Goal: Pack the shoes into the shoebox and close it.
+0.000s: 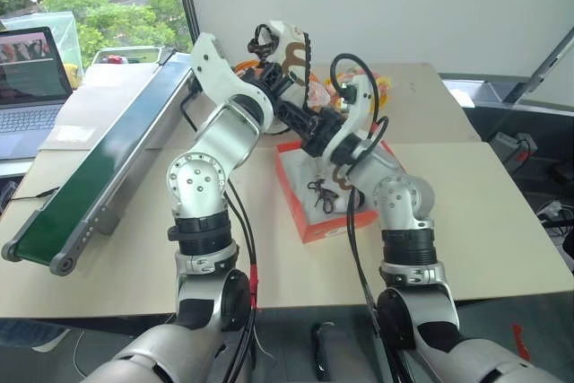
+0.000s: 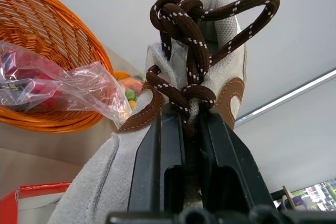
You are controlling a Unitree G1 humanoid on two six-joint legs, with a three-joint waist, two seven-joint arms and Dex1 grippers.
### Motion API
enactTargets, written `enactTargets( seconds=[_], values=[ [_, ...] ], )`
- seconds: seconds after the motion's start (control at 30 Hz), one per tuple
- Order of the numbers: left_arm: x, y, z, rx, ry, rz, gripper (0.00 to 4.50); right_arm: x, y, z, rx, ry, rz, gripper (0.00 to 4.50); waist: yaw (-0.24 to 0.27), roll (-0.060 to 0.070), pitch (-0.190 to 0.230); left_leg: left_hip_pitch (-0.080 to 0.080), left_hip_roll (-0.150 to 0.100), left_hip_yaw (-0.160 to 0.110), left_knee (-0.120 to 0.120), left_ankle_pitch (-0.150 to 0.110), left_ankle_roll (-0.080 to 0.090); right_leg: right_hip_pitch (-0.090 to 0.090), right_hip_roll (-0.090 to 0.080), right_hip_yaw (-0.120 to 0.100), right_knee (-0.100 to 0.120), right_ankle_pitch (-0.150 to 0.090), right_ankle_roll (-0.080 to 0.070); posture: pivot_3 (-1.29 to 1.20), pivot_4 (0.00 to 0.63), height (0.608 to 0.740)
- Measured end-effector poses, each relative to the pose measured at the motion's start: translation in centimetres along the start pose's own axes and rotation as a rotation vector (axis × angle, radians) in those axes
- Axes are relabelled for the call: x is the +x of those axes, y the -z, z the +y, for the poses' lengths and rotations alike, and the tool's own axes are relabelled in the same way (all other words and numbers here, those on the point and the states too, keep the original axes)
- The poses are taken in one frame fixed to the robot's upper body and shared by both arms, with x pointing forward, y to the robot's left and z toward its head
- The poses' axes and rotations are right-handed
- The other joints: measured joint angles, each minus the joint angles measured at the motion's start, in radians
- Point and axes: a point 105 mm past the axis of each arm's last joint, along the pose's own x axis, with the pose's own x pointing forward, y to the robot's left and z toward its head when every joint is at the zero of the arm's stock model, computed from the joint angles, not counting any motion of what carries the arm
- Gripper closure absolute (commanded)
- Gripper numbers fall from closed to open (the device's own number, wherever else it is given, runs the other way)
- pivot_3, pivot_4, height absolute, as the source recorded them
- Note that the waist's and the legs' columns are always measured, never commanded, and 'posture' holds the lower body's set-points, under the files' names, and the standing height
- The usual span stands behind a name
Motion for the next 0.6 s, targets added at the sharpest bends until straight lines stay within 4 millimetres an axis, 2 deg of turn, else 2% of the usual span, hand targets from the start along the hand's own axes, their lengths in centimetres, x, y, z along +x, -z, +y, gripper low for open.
enactTargets(
  seconds=[0.1, 0.17, 0.2, 0.23, 0.3, 0.33, 0.37, 0.47, 0.6],
  values=[
    [-0.1, 0.2, 0.0, -0.012, -0.001, 0.008, 4.5, 0.0, 0.1, -0.2, 0.003, 0.007, 0.002, 3.9, -0.001, 0.0, 0.0, 0.0, 0.0, 0.0, 0.0, 0.0, 0.0, 0.0, 0.0, 0.0, 0.0, 0.0, 0.0, 0.0, 0.15, 0.74],
    [-0.2, 0.2, 0.2, -0.03, 0.001, 0.015, 3.58, 0.0, 0.1, -0.3, 0.002, 0.01, 0.003, 3.94, -0.002, 0.0, 0.0, 0.0, 0.0, 0.0, 0.0, 0.0, 0.0, 0.0, 0.0, 0.0, 0.0, 0.0, 0.0, 0.0, 0.15, 0.74],
    [-0.3, 0.2, 0.2, -0.041, 0.008, 0.016, 3.36, -0.1, 0.1, -0.4, 0.002, 0.016, 0.006, 3.95, -0.003, 0.0, 0.0, 0.0, 0.0, 0.0, 0.0, 0.0, 0.0, 0.0, 0.0, 0.0, 0.0, 0.0, 0.0, 0.0, 0.15, 0.74],
    [-0.6, 0.3, 0.2, -0.059, 0.022, 0.021, 2.84, -0.1, 0.2, -0.6, 0.001, 0.022, 0.009, 3.97, -0.002, 0.0, 0.0, 0.0, 0.0, 0.0, 0.0, 0.0, 0.0, 0.0, 0.0, 0.0, 0.0, 0.0, 0.0, 0.0, 0.15, 0.74],
    [-1.0, 0.4, 0.6, -0.09, 0.031, 0.035, 2.07, -0.1, 0.2, -0.7, -0.002, 0.026, 0.01, 4.0, -0.002, 0.0, 0.0, 0.0, 0.0, 0.0, 0.0, 0.0, 0.0, 0.0, 0.0, 0.0, 0.0, 0.0, 0.0, 0.0, 0.15, 0.74],
    [-1.1, 0.5, 0.9, -0.098, 0.026, 0.043, 1.75, -0.2, 0.2, -0.7, -0.003, 0.028, 0.011, 4.01, -0.003, 0.0, 0.0, 0.0, 0.0, 0.0, 0.0, 0.0, 0.0, 0.0, 0.0, 0.0, 0.0, 0.0, 0.0, 0.0, 0.15, 0.74],
    [-1.4, 0.6, 1.5, -0.106, 0.018, 0.053, 1.73, -0.2, 0.2, -0.8, -0.013, 0.033, 0.015, 4.01, -0.003, 0.0, 0.0, 0.0, 0.0, 0.0, 0.0, 0.0, 0.0, 0.0, 0.0, 0.0, 0.0, 0.0, 0.0, 0.0, 0.15, 0.74],
    [-3.0, 0.4, 4.6, -0.099, -0.039, 0.07, 1.73, -0.2, 0.5, -1.1, -0.068, 0.054, 0.048, 4.02, -0.008, 0.0, 0.0, 0.001, 0.001, 0.0, 0.0, 0.0, 0.0, 0.0, 0.0, 0.0, 0.001, 0.0, 0.0, 0.0, 0.15, 0.74],
    [-6.8, -2.5, 12.5, 0.015, -0.294, 0.011, 1.73, -1.5, -1.0, -2.8, -0.15, 0.121, 0.046, 4.02, -0.012, 0.001, 0.0, 0.002, 0.001, 0.001, 0.0, 0.0, 0.0, -0.001, 0.001, 0.001, 0.001, 0.0, 0.0, 0.0, 0.15, 0.74]
  ],
)
